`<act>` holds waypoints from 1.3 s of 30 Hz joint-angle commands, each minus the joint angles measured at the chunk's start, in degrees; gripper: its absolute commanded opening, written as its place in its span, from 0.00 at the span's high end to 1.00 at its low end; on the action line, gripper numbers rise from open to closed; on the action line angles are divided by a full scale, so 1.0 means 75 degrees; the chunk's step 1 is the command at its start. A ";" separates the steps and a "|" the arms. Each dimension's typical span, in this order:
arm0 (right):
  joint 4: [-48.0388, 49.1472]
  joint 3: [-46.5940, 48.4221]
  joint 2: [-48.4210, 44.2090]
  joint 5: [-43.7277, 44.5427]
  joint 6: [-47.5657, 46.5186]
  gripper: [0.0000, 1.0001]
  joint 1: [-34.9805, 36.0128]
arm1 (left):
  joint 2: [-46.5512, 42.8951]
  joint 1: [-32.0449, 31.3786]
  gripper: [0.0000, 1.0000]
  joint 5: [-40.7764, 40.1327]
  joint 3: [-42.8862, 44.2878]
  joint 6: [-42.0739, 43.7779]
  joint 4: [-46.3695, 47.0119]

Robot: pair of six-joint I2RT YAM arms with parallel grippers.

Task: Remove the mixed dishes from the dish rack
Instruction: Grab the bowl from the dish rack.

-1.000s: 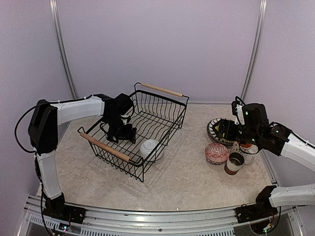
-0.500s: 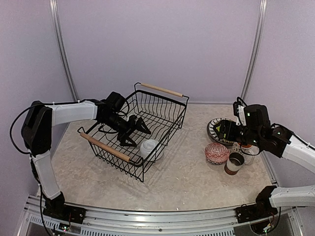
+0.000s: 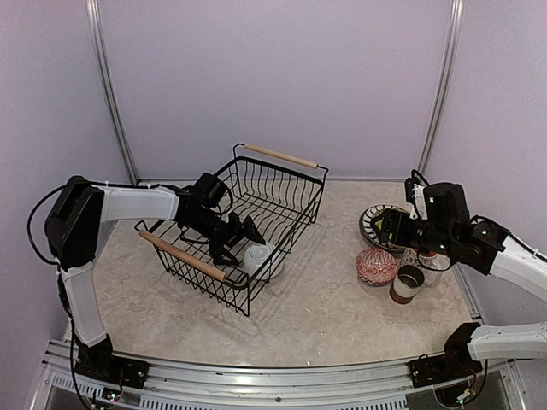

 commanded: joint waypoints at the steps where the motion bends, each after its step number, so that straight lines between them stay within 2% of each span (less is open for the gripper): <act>1: 0.0024 -0.0129 -0.0136 0.0070 0.0049 0.16 0.0075 | 0.0296 -0.0049 0.01 -0.0538 -0.0193 -0.0061 0.0414; 6: 0.0013 -0.0135 -0.0154 0.0076 0.0060 0.16 0.0074 | 0.0330 -0.0086 0.01 -0.0286 -0.0610 -0.0477 0.1311; 19: 0.0074 -0.0145 -0.0089 0.0053 0.0071 0.16 0.0072 | 0.0467 -0.0265 0.01 -0.0837 -0.0567 -0.0526 0.1484; 24: 0.0085 -0.0135 -0.0034 0.0011 0.0073 0.16 0.0074 | 0.0533 -0.0263 0.01 -0.0652 -0.0858 -0.0744 0.2237; 33: 0.0083 -0.0170 -0.0054 0.0001 0.0096 0.16 0.0075 | -0.0132 -0.0233 0.14 -0.0666 -0.1578 -0.0886 0.3689; 39: 0.0118 -0.0112 0.0066 -0.0055 0.0073 0.16 0.0079 | -0.0368 -0.0228 0.16 -0.0595 -0.1671 -0.0957 0.4051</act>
